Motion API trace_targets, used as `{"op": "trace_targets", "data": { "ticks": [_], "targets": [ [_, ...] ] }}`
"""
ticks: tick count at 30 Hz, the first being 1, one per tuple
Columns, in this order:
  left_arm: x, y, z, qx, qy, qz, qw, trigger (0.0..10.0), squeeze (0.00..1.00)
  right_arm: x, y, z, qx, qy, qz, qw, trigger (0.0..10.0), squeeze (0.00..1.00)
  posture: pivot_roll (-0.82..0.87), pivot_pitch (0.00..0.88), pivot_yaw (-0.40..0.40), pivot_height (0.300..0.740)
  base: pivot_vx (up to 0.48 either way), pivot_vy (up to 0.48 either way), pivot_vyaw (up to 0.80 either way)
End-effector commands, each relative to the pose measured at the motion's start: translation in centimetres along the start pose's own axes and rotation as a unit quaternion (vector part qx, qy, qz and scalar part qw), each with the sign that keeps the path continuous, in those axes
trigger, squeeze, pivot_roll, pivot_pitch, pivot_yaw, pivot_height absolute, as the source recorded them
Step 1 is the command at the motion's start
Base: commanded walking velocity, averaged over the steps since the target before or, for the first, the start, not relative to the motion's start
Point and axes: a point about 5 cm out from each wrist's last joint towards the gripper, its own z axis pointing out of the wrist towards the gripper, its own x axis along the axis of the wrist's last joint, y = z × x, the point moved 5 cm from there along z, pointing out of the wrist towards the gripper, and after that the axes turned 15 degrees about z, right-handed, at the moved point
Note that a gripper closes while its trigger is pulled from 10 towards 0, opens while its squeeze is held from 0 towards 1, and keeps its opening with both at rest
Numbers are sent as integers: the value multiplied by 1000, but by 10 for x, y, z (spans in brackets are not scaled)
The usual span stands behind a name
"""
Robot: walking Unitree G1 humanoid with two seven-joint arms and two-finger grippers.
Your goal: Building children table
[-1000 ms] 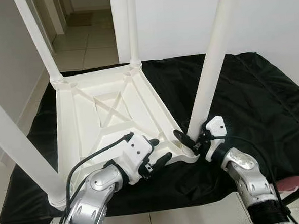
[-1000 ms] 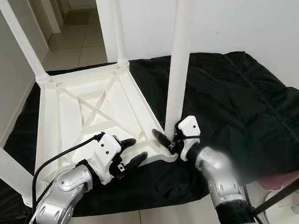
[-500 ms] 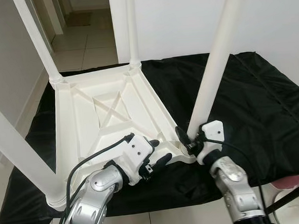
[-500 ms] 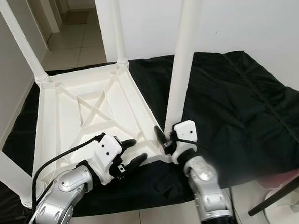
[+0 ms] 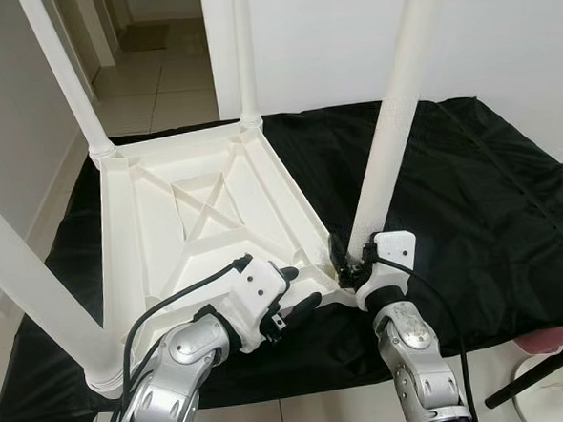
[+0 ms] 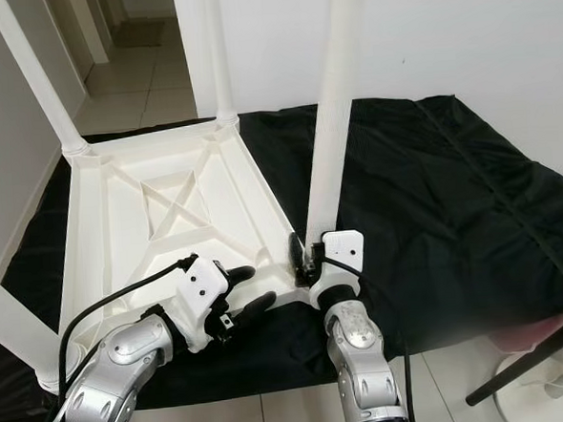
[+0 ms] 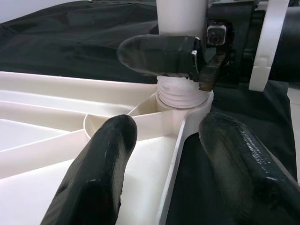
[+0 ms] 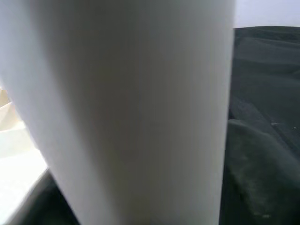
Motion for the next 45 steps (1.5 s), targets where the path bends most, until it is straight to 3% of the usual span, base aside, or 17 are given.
{"op": "trace_targets", "data": {
  "ticks": [1,7,8,16,25,26,29,30,31,36,37,45],
  "targets": [
    [0,-1,-1,18,-9,6,1000,10000,0,1,-7,4,4,2,21,1000,10000,1000,-7,0,21,740,0,0,0],
    [0,-2,-2,17,-10,5,1000,10000,0,7,-2,7,11,6,4,1000,10000,1000,-4,2,17,740,0,0,0],
    [-1,-3,-2,19,-12,5,1000,10000,0,9,2,7,16,4,-5,1000,10000,0,-4,2,17,740,0,0,0],
    [-1,-2,-4,16,-12,5,1000,10000,0,13,5,0,132,-40,-57,989,10000,0,-15,5,22,740,0,0,0],
    [-1,-1,-2,10,-11,1,1000,10000,0,11,2,-4,207,-75,-85,972,9843,0,-27,4,25,740,0,0,0],
    [0,0,0,6,-9,2,1000,10000,0,11,3,-4,233,-92,-97,963,4471,0,-40,1,34,740,0,0,0],
    [1,0,1,3,-7,3,1000,10000,0,10,4,-4,252,-104,-106,956,4471,0,-40,1,34,740,0,0,0],
    [1,1,2,-2,-5,5,1000,10000,0,10,7,-3,269,-114,-119,949,784,0,-48,0,37,740,0,0,0],
    [1,2,3,-6,-4,7,1000,10000,0,10,9,-3,278,-122,-125,945,0,0,-48,1,37,740,0,0,0],
    [1,3,4,-9,-4,9,1000,10000,0,7,16,-2,281,-139,-134,940,314,0,-38,0,32,740,0,0,0],
    [2,2,4,-9,-3,9,1000,10000,0,5,17,-1,277,-141,-133,941,10000,0,-38,0,32,740,0,0,0],
    [2,3,4,-7,-4,11,1000,10000,0,1,17,-2,264,-142,-120,947,10000,0,-25,0,20,740,0,0,0]
  ]
}}
